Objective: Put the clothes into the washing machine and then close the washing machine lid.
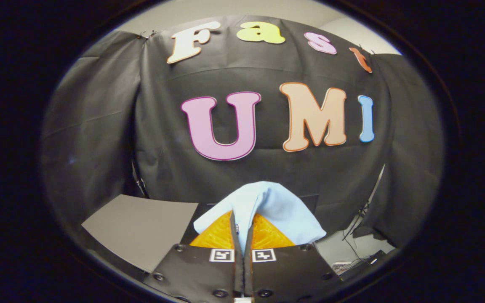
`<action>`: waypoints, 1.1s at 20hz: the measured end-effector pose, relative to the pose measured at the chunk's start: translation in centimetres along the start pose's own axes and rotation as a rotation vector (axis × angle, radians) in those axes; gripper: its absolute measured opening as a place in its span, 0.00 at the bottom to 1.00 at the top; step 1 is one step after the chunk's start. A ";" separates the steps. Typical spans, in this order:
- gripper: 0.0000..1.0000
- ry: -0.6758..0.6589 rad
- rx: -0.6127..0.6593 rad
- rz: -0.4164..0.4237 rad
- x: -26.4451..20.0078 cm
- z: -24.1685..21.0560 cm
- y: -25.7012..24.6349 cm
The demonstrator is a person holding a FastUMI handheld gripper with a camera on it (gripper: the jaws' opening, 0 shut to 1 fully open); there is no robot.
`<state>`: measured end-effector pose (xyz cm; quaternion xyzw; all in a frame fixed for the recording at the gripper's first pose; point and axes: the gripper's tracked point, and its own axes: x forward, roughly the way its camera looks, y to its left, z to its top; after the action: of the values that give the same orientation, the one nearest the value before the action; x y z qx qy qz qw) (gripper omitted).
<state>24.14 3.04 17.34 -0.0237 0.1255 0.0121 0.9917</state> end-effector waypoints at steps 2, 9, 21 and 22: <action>0.03 0.019 0.017 -0.006 0.4 -1.1 -1.3; 0.03 0.127 0.035 -0.028 3.3 -7.7 -4.2; 0.08 0.246 -0.109 -0.012 7.2 -15.5 -4.6; 0.10 0.250 -0.102 -0.002 7.5 -15.7 -4.2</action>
<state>27.64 -1.81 0.45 -0.0755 0.2472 0.0147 0.9659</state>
